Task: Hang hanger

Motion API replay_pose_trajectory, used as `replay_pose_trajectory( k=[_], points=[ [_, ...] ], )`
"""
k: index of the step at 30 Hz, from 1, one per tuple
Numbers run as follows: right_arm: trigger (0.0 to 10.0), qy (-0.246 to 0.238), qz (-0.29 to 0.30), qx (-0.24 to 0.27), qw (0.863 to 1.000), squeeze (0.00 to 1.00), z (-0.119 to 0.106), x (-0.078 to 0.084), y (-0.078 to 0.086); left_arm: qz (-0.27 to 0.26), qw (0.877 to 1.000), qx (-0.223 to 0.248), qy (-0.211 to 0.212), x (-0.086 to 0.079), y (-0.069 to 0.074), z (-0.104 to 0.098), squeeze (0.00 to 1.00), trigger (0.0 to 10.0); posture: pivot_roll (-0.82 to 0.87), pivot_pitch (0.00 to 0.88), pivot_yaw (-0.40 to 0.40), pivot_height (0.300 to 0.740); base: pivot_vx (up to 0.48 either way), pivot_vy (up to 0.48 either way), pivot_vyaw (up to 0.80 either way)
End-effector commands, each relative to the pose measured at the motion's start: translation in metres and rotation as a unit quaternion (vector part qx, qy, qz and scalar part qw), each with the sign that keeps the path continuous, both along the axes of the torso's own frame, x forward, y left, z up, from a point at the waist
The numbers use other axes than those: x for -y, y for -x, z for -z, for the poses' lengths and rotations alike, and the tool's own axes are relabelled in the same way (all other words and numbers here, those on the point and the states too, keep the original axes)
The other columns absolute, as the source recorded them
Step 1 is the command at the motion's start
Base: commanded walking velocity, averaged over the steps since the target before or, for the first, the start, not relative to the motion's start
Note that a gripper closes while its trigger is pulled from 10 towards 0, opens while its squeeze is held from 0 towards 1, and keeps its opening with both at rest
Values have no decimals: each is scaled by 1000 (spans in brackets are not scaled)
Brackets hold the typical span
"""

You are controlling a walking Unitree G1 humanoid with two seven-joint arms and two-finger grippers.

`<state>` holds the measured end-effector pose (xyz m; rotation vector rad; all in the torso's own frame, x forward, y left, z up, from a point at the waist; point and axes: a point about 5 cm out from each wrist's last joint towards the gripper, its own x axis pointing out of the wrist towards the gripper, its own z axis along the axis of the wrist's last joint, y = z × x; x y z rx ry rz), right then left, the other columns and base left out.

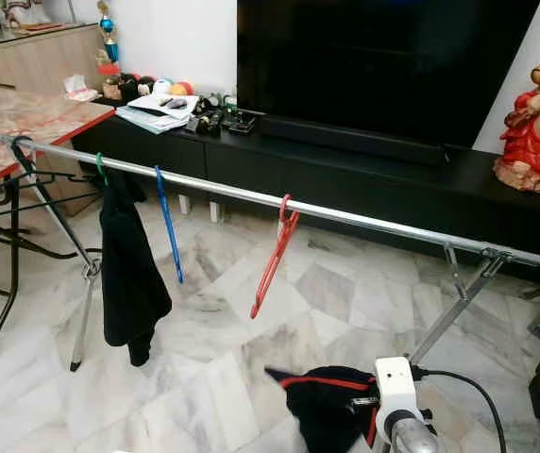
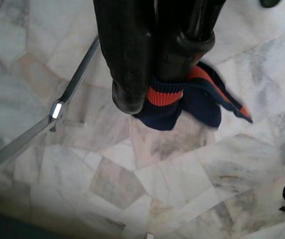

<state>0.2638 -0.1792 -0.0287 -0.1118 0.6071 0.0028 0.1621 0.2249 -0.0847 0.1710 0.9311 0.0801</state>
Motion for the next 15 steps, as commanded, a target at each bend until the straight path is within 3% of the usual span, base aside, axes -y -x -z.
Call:
replay_pose_trajectory(
  k=[1, 9, 11, 12, 15],
  points=[
    [10000, -25, 29, -6, 999, 0, 3, 2, 3, -35, 999, 18, 6, -1, 4, 0, 0, 10000, 11, 0, -23, 740, 0, 0, 0],
    [10000, -56, 76, -58, 994, 0, 22, 4, 25, -49, 996, 76, 16, 1, -1, -5, 0, 10000, 31, 0, -22, 740, 0, 0, 0],
    [10000, -40, 82, -61, 994, 0, 24, 6, 28, -22, 982, 190, -1, 0, -44, -35, 0, 10000, 29, 0, -17, 740, 0, 0, 0],
    [10000, -23, 88, -63, 994, 0, 25, 9, 31, -8, 965, 261, -12, 1, -65, -56, 0, 10000, 32, 0, -14, 740, 0, 0, 0],
    [10000, -35, 138, -67, 988, 0, 28, 15, 37, -7, 940, 339, -31, 1, -76, -81, 0, 10000, 37, 0, -13, 740, 0, 0, 0]
  ],
)
